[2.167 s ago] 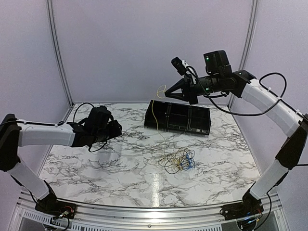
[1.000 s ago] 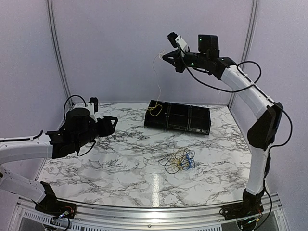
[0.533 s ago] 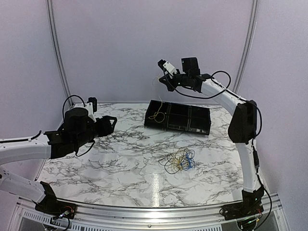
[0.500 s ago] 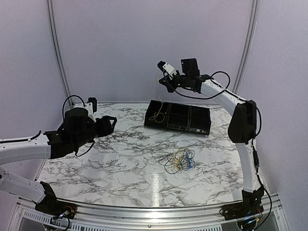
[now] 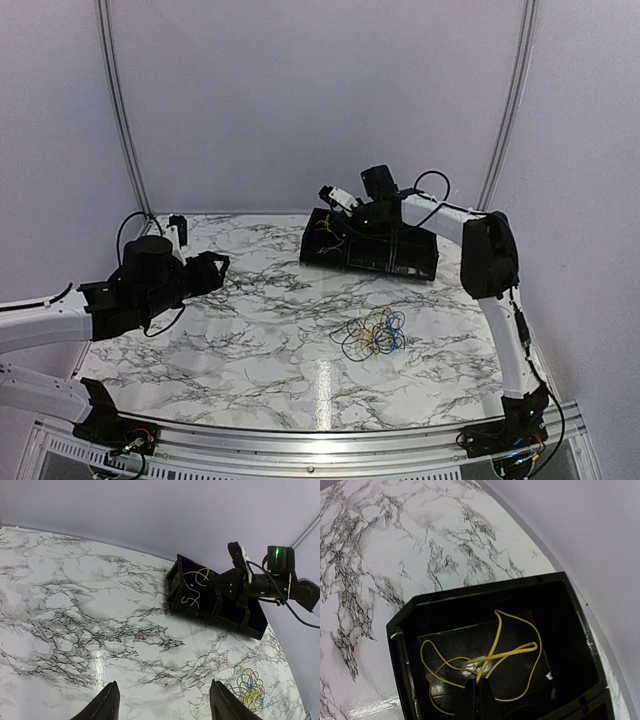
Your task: Untangle the cables
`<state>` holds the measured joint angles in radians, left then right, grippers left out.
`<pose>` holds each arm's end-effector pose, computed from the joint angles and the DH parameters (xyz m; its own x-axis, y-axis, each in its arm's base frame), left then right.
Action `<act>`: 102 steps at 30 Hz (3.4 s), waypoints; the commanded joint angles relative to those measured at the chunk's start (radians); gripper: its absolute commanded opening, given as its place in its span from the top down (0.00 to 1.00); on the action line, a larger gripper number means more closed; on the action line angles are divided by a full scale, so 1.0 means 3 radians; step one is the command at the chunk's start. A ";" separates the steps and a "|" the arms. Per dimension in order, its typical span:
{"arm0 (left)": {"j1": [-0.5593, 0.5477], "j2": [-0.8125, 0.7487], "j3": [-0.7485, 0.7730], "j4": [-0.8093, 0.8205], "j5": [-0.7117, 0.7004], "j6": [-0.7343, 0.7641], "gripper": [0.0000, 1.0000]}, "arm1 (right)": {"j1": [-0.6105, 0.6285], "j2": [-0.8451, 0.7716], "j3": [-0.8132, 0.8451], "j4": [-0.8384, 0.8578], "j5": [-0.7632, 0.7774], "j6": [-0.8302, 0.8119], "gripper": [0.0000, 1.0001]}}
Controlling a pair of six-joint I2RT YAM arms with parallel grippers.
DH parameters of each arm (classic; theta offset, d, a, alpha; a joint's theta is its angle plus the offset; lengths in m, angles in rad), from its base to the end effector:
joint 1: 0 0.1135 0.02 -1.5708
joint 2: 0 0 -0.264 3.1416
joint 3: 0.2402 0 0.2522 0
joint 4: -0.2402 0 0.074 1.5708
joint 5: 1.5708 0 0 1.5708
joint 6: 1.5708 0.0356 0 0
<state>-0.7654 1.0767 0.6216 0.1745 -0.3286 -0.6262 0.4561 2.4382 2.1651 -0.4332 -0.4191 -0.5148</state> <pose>0.1844 -0.1612 0.2623 -0.4151 -0.3704 -0.8310 0.2331 0.8395 -0.4907 0.4914 0.2572 0.2068 -0.1722 -0.5855 -0.7922 -0.8790 0.4544 -0.1447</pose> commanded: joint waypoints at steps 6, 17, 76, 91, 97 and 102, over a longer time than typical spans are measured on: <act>-0.0022 -0.0240 -0.0059 -0.0224 -0.0176 -0.0138 0.36 | 0.0019 0.0253 0.0040 -0.0015 0.0219 -0.0159 1.00; -0.0037 0.0279 0.0212 -0.0049 0.0022 0.0116 0.35 | 0.0016 -0.0574 -0.0285 -0.0476 0.0326 -0.0427 0.59; -0.0757 0.2856 0.2159 0.0919 0.1400 0.0638 0.36 | 0.0414 -0.2702 -0.2155 -0.1251 -0.1171 0.0156 1.00; -0.0757 0.3556 0.1931 0.1663 0.1563 0.0063 0.62 | 0.0505 -0.2554 0.0301 -0.0882 -0.1034 0.1233 1.00; -0.0757 0.3603 0.1667 0.1693 0.1547 -0.0125 0.62 | 0.0474 -0.2619 0.0612 -0.0189 -0.0376 0.1185 1.00; -0.0757 0.3493 0.1483 0.1704 0.1414 -0.0159 0.63 | 0.0284 -0.2566 0.0670 0.0398 -0.0187 0.1270 1.00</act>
<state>-0.9905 2.1357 1.1007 0.6548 0.1257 -0.6514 0.5888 1.6520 2.3276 -0.5091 -0.5751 -0.1764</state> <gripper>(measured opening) 0.372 0.018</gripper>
